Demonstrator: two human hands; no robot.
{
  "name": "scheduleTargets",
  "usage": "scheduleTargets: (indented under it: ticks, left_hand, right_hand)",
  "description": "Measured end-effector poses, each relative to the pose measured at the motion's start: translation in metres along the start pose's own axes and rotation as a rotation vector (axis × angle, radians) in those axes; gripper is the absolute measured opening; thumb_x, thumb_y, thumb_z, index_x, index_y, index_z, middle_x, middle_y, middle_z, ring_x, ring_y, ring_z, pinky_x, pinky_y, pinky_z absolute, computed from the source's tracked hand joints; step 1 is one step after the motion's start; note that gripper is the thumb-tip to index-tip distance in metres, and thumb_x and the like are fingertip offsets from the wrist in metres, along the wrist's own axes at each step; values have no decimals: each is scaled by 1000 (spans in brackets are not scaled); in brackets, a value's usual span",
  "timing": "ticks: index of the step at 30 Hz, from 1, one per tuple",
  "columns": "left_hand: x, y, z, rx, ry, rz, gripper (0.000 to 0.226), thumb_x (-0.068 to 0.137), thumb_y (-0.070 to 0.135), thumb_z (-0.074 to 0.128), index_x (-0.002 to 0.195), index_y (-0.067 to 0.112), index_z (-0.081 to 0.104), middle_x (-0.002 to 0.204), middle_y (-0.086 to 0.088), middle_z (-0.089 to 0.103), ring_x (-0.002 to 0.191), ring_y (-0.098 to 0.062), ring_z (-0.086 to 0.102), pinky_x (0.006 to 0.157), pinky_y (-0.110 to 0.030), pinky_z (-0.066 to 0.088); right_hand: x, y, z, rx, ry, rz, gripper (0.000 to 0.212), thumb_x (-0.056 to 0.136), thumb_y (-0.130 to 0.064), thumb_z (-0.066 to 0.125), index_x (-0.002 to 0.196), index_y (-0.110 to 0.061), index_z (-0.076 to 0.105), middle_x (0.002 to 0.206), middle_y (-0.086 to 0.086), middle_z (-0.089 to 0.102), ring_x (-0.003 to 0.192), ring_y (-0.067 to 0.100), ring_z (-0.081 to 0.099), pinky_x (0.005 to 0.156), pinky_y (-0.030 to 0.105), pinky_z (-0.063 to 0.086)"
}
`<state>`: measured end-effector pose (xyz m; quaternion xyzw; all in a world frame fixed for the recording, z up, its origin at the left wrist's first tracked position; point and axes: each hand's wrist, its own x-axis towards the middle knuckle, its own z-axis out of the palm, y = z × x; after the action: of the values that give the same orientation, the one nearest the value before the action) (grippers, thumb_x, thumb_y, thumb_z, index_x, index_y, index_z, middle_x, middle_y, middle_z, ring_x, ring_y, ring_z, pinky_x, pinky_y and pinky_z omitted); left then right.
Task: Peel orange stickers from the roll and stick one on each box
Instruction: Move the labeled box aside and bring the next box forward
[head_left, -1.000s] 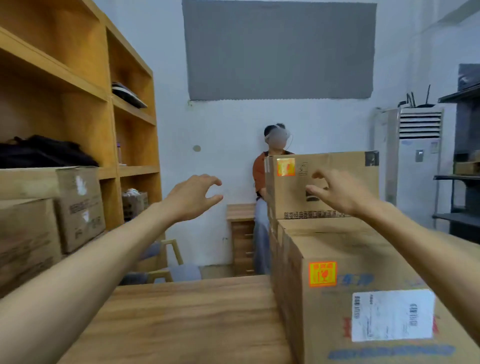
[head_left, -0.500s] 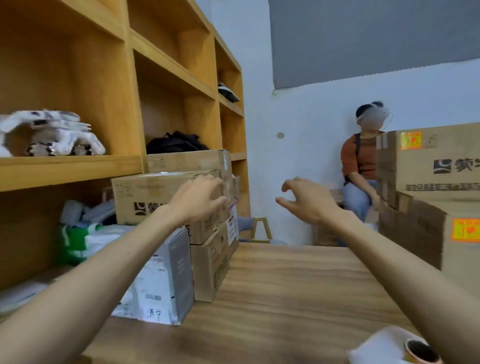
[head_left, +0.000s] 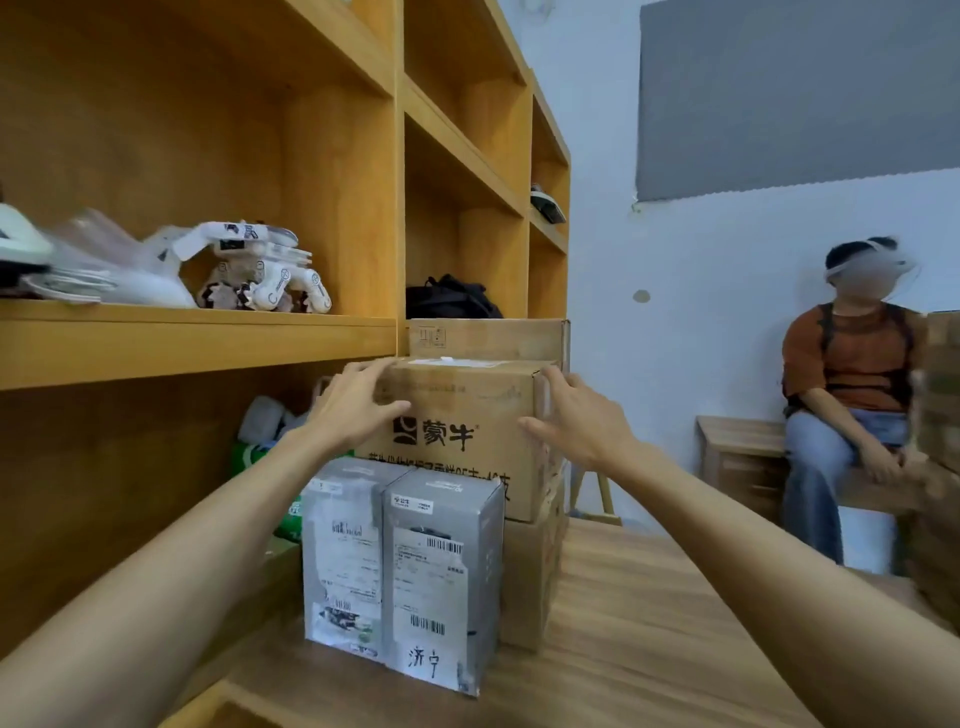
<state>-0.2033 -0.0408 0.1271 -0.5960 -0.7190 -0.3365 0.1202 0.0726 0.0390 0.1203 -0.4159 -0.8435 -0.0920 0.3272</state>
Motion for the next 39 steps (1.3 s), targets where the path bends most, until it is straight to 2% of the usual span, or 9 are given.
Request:
scheduleTargets:
  ticks: [5, 8, 14, 18, 23, 28, 34, 37, 39]
  left_hand:
    - [32, -37, 12, -190, -68, -98, 104, 85, 47, 77, 160, 39, 5, 160, -15, 36, 147, -39, 32, 116, -57, 30]
    - [50, -46, 24, -314, -109, -95, 111, 84, 37, 81, 160, 38, 0, 163, -13, 31, 142, -40, 40, 112, -52, 37]
    - [60, -52, 36, -391, -78, -42, 89, 83, 26, 82, 155, 27, 31, 151, -7, 48, 140, -28, 41, 114, -55, 37]
    - [58, -29, 27, -421, 4, 23, 78, 81, 29, 83, 146, 30, 41, 141, 0, 54, 130, -20, 46, 111, -54, 41]
    - [59, 30, 20, -435, 85, 181, 72, 83, 28, 82, 143, 30, 42, 132, 6, 56, 121, -15, 49, 105, -43, 45]
    - [41, 91, 27, -424, 139, 279, 71, 84, 35, 80, 143, 31, 40, 134, 2, 56, 121, -16, 48, 102, -45, 45]
    - [-8, 171, 65, -480, 113, 365, 67, 85, 38, 78, 141, 31, 42, 125, -1, 59, 118, -18, 50, 99, -43, 45]
    - [-34, 196, 93, -496, 60, 331, 71, 85, 38, 77, 145, 34, 40, 121, -2, 57, 114, -19, 48, 96, -40, 41]
    - [-49, 202, 116, -539, 11, 300, 72, 86, 36, 76, 147, 36, 39, 126, -5, 58, 117, -21, 51, 99, -45, 45]
  right_hand:
    - [31, -3, 24, 49, 3, 74, 92, 84, -63, 62, 153, -27, 13, 146, 14, 43, 120, 31, 55, 93, 47, 51]
    - [44, 1, 43, 62, 15, 82, 95, 82, -64, 62, 154, -29, 9, 142, 11, 49, 121, 30, 54, 94, 47, 51]
    - [45, 9, 54, 166, 133, 48, 68, 82, -51, 70, 134, -23, 36, 123, 8, 61, 105, 27, 60, 83, 41, 53]
    - [35, 19, 31, 217, 211, 56, 54, 83, -42, 73, 122, -20, 43, 117, 4, 61, 95, 18, 55, 74, 30, 43]
    - [11, 48, -21, 221, 310, 80, 58, 83, -43, 71, 128, -25, 39, 121, 5, 61, 102, 20, 60, 84, 37, 53]
    - [-37, 90, -85, 229, 290, 94, 65, 78, -46, 76, 129, -24, 42, 117, 1, 63, 104, 21, 61, 89, 47, 53]
    - [-117, 148, -137, 206, 245, 194, 68, 78, -37, 82, 132, -21, 42, 114, 0, 61, 104, 20, 61, 86, 35, 53]
    - [-157, 173, -135, 243, 226, 260, 68, 77, -34, 83, 132, -24, 43, 112, -4, 61, 102, 15, 60, 76, 20, 52]
    - [-178, 188, -126, 262, 218, 279, 70, 76, -35, 84, 132, -27, 43, 115, -3, 59, 105, 16, 59, 81, 28, 55]
